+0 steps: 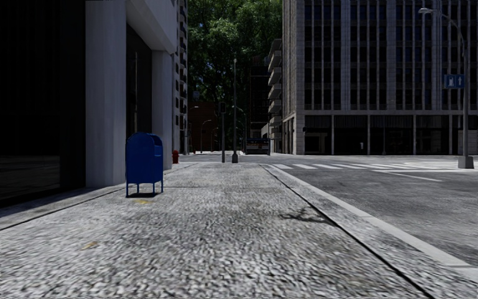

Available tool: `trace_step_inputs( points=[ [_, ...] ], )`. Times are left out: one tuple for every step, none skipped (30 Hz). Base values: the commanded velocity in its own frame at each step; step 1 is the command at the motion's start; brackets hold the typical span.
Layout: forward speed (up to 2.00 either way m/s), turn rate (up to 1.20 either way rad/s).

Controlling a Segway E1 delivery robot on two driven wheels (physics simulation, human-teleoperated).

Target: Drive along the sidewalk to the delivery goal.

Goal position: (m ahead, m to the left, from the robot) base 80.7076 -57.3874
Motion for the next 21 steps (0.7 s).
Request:
trace_step_inputs(
  points=[
    [2.0,0.0],
    [2.0,0.0],
    [2.0,0.0],
    [2.0,0.0],
    [2.0,0.0],
    [2.0,0.0],
    [2.0,0.0],
    [2.0,0.0],
    [2.0,0.0],
    [2.0,0.0],
    [2.0,0.0],
    [2.0,0.0],
    [2.0,0.0],
    [2.0,0.0],
    [2.0,0.0],
    [2.0,0.0],
    [2.0,0.0],
    [2.0,0.0],
    [2.0,0.0],
    [2.0,0.0],
    [2.0,0.0]
  ],
)
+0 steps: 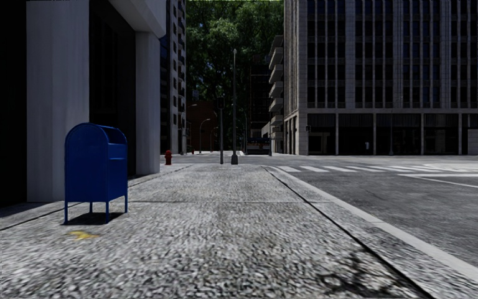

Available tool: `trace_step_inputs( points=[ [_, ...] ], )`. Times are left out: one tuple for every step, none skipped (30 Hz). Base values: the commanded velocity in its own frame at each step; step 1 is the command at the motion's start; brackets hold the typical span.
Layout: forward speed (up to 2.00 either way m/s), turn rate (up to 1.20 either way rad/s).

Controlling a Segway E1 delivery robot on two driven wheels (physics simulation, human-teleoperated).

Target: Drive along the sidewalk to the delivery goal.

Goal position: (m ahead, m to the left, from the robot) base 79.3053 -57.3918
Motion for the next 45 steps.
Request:
trace_step_inputs(
  points=[
    [2.0,0.0],
    [2.0,0.0],
    [2.0,0.0],
    [2.0,0.0],
    [2.0,0.0],
    [2.0,0.0],
    [2.0,0.0],
    [2.0,0.0],
    [2.0,0.0],
    [2.0,0.0],
    [2.0,0.0],
    [2.0,0.0],
    [2.0,0.0],
    [2.0,0.0],
    [2.0,0.0],
    [2.0,0.0],
    [2.0,0.0],
    [2.0,0.0],
    [2.0,0.0],
    [2.0,0.0],
    [2.0,0.0],
    [2.0,0.0],
    [2.0,0.0],
    [2.0,0.0],
    [2.0,0.0],
    [2.0,0.0],
    [2.0,0.0],
    [2.0,0.0],
    [2.0,0.0],
    [2.0,0.0],
    [2.0,0.0],
    [2.0,0.0],
    [2.0,0.0],
    [2.0,0.0],
    [2.0,0.0],
    [2.0,0.0],
    [2.0,0.0],
    [2.0,0.0],
    [2.0,0.0],
    [2.0,0.0],
    [2.0,0.0],
    [2.0,0.0],
    [2.0,0.0],
    [2.0,0.0],
    [2.0,0.0]
  ],
)
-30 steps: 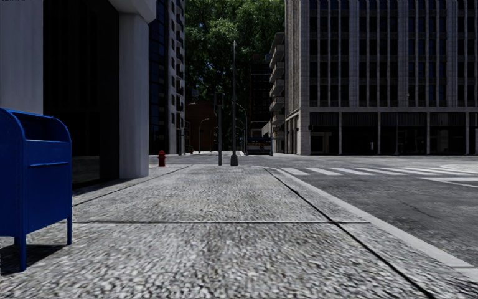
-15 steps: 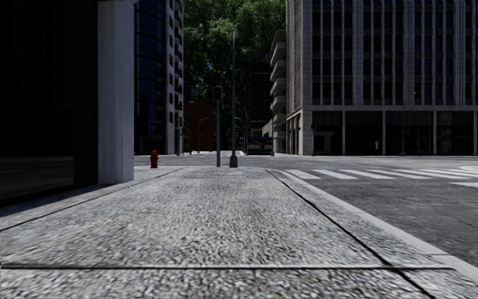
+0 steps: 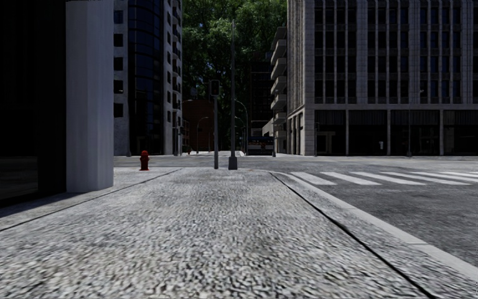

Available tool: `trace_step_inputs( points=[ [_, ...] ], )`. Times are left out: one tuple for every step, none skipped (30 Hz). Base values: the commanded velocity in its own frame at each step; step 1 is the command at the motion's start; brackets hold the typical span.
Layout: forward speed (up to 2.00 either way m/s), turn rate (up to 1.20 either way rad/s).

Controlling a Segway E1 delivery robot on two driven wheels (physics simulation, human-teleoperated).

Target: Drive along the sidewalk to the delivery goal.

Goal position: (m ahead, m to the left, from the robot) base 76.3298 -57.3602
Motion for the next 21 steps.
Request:
trace_step_inputs(
  points=[
    [2.0,0.0],
    [2.0,0.0],
    [2.0,0.0],
    [2.0,0.0],
    [2.0,0.0],
    [2.0,0.0],
    [2.0,0.0],
    [2.0,0.0],
    [2.0,0.0],
    [2.0,0.0],
    [2.0,0.0],
    [2.0,0.0],
    [2.0,0.0],
    [2.0,0.0],
    [2.0,0.0],
    [2.0,0.0],
    [2.0,0.0],
    [2.0,0.0],
    [2.0,0.0],
    [2.0,0.0],
    [2.0,0.0]
  ],
)
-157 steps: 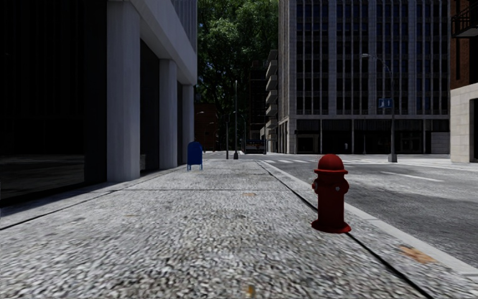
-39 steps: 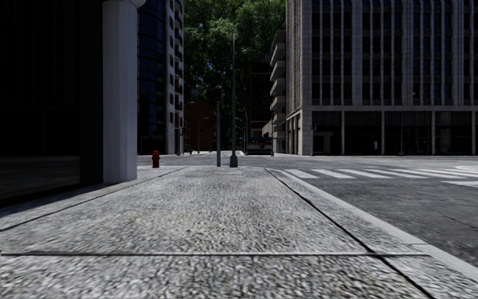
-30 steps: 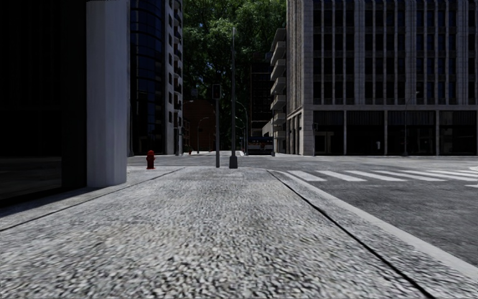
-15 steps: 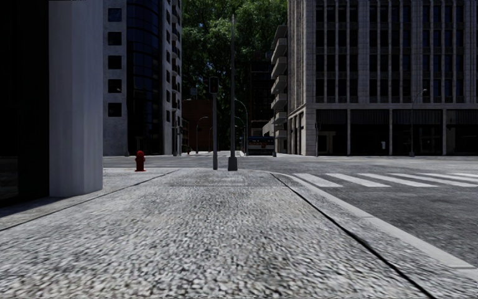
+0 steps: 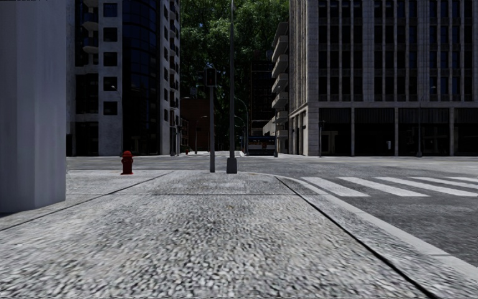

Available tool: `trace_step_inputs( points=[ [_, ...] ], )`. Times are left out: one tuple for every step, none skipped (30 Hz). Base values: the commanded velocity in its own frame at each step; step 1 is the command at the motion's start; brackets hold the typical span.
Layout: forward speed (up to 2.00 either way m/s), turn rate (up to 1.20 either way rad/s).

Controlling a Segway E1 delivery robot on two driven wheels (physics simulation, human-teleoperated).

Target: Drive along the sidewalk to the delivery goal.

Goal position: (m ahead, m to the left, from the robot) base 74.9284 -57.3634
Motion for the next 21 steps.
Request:
trace_step_inputs(
  points=[
    [2.0,0.0],
    [2.0,0.0],
    [2.0,0.0],
    [2.0,0.0],
    [2.0,0.0],
    [2.0,0.0],
    [2.0,0.0],
    [2.0,0.0],
    [2.0,0.0],
    [2.0,0.0],
    [2.0,0.0],
    [2.0,0.0],
    [2.0,0.0],
    [2.0,0.0],
    [2.0,0.0],
    [2.0,0.0],
    [2.0,0.0],
    [2.0,0.0],
    [2.0,-0.04],
    [2.0,-0.18],
    [2.0,-0.26]
  ],
)
